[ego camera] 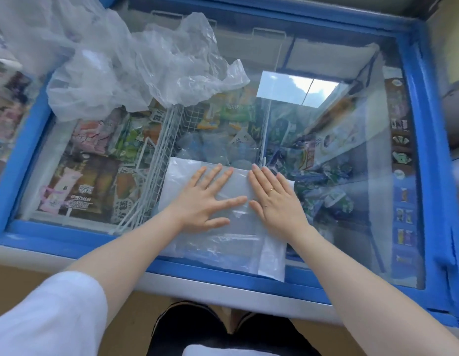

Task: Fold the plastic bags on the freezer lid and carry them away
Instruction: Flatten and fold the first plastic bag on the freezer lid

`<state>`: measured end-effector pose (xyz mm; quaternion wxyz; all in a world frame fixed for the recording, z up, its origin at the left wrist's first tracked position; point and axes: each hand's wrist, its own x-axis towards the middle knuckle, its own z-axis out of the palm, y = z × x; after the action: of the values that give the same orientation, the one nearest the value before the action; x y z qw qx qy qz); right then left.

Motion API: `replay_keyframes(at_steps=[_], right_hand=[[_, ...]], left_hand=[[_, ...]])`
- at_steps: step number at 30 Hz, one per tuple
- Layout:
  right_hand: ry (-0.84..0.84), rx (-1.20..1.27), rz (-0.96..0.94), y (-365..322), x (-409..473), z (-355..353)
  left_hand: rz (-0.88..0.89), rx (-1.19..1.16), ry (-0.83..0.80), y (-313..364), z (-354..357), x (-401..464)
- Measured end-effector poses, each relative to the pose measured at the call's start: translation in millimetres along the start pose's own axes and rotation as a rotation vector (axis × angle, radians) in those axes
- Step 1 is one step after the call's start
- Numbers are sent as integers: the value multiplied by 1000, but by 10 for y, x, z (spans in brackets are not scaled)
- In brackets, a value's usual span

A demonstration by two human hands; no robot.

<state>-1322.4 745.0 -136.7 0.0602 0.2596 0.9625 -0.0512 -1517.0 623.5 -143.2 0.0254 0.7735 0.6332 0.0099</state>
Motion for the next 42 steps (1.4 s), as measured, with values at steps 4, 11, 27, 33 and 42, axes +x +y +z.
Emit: replay_keyframes(at_steps=[4,11,27,33,42], right_hand=[[-80,29,93,222,-88,-52],[-50,187,149,269,-70,-339],[-183,660,405,513,32,-678],[-63,977,700,730,-275,-577],[-121,1075,547,612,-330,-514]], left_hand=[[-29,20,-40,19,-41,-8],[-415,-130,-60,418,-198,-144],[-576,-230,-171,292,-126,259],[-278,-277,14,297,-413,901],[-1240,-431,-8,194,-519,199]])
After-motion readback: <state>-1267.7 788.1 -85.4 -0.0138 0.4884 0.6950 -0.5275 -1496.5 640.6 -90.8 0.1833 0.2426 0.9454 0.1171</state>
